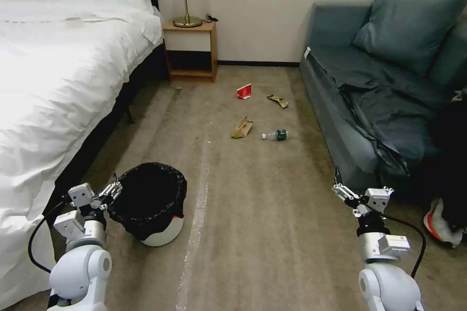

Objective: Pick up the trash bin, then pick up the garbage on the floor and place it into the trash bin.

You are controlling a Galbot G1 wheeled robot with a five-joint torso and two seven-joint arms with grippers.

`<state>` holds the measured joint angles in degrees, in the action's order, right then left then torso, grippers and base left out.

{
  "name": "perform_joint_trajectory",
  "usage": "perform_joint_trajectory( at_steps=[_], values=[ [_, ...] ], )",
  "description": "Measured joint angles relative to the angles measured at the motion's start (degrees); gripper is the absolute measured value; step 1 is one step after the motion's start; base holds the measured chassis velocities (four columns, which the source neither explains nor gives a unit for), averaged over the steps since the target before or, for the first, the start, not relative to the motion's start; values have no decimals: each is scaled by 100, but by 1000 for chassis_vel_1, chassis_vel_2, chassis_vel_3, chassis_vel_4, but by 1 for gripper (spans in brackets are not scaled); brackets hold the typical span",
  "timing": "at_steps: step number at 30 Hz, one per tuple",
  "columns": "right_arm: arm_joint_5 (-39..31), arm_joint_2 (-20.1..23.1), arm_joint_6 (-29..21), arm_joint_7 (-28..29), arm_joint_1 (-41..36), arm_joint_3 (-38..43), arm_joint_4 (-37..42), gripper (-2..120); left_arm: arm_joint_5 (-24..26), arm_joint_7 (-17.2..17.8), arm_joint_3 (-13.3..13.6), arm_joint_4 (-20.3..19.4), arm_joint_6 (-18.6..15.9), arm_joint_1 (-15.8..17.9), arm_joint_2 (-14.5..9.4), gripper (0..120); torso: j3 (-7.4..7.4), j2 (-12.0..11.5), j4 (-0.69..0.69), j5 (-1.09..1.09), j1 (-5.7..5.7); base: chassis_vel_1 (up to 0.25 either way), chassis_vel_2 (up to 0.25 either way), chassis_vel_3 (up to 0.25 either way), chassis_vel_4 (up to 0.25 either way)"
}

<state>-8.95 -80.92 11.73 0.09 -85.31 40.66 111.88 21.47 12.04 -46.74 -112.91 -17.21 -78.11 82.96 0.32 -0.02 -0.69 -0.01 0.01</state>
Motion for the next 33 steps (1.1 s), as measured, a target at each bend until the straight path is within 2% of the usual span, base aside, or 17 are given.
perform_joint_trajectory(
  at_steps=[13,20,23,24,25,26,32,33],
  values=[
    [10,-15,5,-9,1,-18,-27,100,993,534,50,413,-449,210,22,95,0,0,0,0,0,0,0,0,0],
    [12,-16,24,-13,19,-22,-81,100,1132,593,50,694,-472,288,55,94,0,0,0,0,0,0,0,0,0],
    [11,-15,32,-16,28,-19,-99,100,1140,604,46,793,-472,313,72,87,0,0,0,0,0,0,0,0,0],
    [9,-21,52,-32,35,-19,-117,100,1180,608,45,935,-471,372,87,74,0,0,0,0,0,0,0,0,0],
    [9,-21,52,-32,35,-19,-117,100,1180,608,45,935,-471,372,87,74,0,0,0,0,0,0,0,0,0],
    [9,-34,71,-38,41,-23,-127,100,1268,599,59,1012,-499,392,90,65,0,0,0,0,0,0,0,0,0],
    [5,-40,89,-40,48,-24,-133,100,1399,556,106,1094,-558,390,95,48,0,0,0,0,0,0,0,0,0],
    [3,-41,94,-40,48,-24,-133,100,1444,541,122,1138,-572,389,105,40,0,0,0,0,0,0,0,0,0]
  ],
)
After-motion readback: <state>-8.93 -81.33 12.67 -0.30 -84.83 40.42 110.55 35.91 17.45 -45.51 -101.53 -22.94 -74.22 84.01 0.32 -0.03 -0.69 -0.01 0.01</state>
